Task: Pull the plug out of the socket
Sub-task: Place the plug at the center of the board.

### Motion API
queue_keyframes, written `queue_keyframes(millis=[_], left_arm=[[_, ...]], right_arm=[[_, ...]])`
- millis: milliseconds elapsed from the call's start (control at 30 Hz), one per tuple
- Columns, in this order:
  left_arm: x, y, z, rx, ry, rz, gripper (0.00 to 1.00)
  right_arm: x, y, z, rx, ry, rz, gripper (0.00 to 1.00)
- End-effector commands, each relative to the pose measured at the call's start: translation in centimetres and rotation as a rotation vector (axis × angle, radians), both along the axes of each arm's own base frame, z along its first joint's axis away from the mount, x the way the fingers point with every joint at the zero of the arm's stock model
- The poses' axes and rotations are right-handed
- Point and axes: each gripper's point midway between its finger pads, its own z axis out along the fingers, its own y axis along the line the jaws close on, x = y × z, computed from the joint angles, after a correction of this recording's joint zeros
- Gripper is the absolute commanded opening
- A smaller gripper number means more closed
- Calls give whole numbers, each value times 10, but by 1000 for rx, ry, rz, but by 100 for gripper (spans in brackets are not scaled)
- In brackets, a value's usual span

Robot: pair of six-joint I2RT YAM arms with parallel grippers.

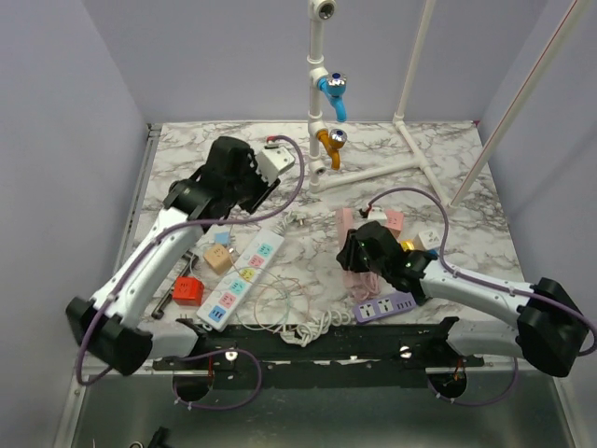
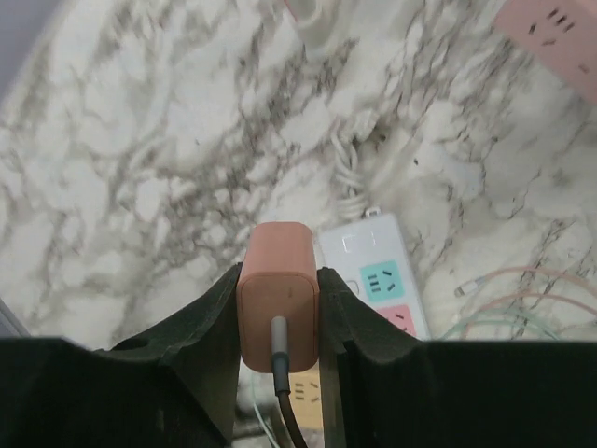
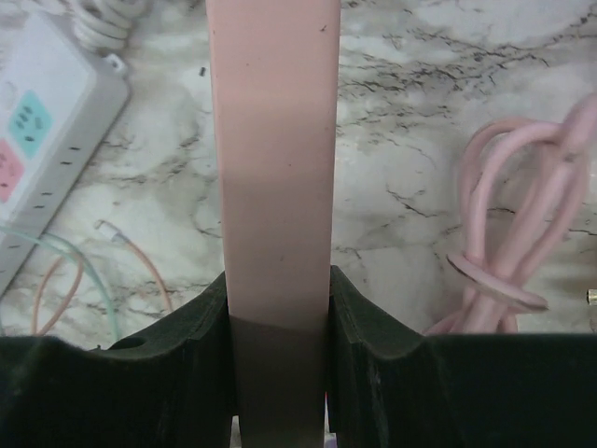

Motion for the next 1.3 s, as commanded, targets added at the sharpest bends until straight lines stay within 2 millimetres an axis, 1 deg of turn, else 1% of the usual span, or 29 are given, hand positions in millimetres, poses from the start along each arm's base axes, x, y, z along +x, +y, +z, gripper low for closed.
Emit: queue_keyframes(millis=[0,67,167,267,300,333,400,467,500,533,633,733,800,867,967,1000,1067,1200,1267], left_arm=[[-5,32,-71,192,374,163,0],[3,33,-76,168,413,192,0],[19,38,-82,147,386,218,0],[26,41,-97,112,420,251,0],[26,41,-104,94,437,256,0],[25,40,-111,78,451,256,0],[25,40,-123,57,460,248,0],[26,41,-136,54,459,242,0],[26,41,-141,52,469,244,0],[29,41,-145,45,476,249,0],[37,41,-153,9,498,271,0],[52,47,-158,-11,471,299,0],[60,53,-165,-6,457,313,0],[64,57,-174,9,442,318,0],[67,62,-190,42,442,320,0],[67,63,-197,52,454,323,0],[66,64,-209,63,485,332,0],[63,66,-225,84,539,357,0],[63,68,-230,101,553,371,0]], right_arm=[[4,-9,-32,-57,121,-45,3],[10,-3,-35,-60,134,-34,2],[22,3,-32,-54,118,-35,1],[31,4,-37,-38,127,-47,2],[33,5,-39,-30,129,-52,2],[36,5,-40,-21,131,-58,4],[40,5,-43,-7,132,-69,14],[44,5,-45,5,126,-74,18],[45,5,-47,4,133,-76,21],[50,8,-45,19,117,-74,25],[56,12,-43,24,110,-68,31],[60,15,-40,38,93,-66,35],[62,15,-40,38,86,-66,43],[63,15,-40,36,84,-69,48],[63,15,-39,39,73,-67,55],[64,14,-38,41,68,-68,59],[65,13,-36,42,58,-74,64],[68,12,-28,45,38,-83,73],[69,12,-23,50,27,-86,81]])
